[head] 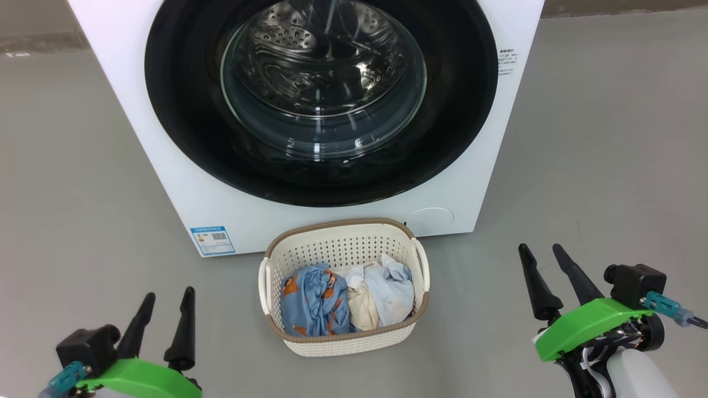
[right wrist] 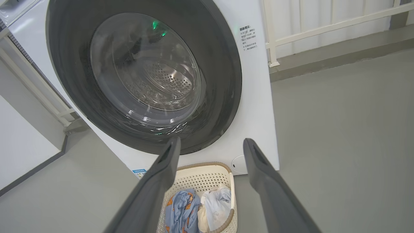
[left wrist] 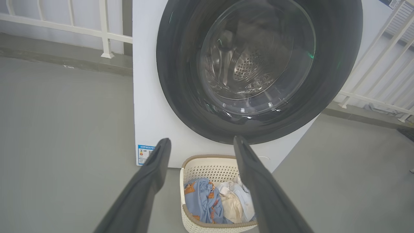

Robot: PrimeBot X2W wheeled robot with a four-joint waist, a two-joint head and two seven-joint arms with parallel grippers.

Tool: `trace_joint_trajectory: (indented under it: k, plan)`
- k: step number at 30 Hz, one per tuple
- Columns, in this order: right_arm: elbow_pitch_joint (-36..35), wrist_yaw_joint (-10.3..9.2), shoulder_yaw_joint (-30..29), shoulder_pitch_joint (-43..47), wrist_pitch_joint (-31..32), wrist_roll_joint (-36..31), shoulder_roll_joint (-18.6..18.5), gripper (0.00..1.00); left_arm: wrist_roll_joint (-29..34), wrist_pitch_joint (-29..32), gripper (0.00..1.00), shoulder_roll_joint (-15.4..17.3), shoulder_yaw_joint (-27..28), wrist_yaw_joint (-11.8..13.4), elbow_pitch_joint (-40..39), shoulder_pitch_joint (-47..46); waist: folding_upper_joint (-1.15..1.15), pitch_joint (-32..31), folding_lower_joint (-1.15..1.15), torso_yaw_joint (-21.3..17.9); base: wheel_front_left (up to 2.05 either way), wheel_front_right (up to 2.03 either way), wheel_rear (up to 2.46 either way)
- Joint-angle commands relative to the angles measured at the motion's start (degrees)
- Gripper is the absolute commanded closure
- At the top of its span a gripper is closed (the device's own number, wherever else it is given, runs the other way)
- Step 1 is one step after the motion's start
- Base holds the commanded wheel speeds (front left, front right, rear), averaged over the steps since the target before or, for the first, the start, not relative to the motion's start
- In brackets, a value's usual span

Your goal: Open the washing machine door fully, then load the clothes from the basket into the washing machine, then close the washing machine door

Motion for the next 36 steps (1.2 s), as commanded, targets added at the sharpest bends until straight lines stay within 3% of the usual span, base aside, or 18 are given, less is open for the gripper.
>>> trace_joint_trajectory:
  k: [1, 29, 36]
  plan:
    - [-1.09, 0.07, 1.34, -2.53, -0.85, -1.79, -0.73, 0.0, 1.72, -0.87, 0.0, 1.68, 1.44, -0.12, -1.75, -2.87, 0.0, -0.05, 0.0, 0.0, 0.0, 0.0, 0.0]
    - [1.35, 0.09, 2.27, -6.23, -5.54, -23.2, -1.34, 0.0, 22.11, -5.64, 0.0, 2.41, 3.02, -0.12, -0.5, -3.28, 0.0, 0.24, 0.0, -0.5, 0.0, 0.0, 0.0]
    - [1.44, 0.09, 1.58, -6.15, -5.72, -24.07, -0.97, 0.0, 21.86, -5.82, 0.0, 1.03, 5.39, 0.13, 0.65, -3.32, 0.0, 0.25, 0.0, -0.44, 0.0, 0.0, 0.0]
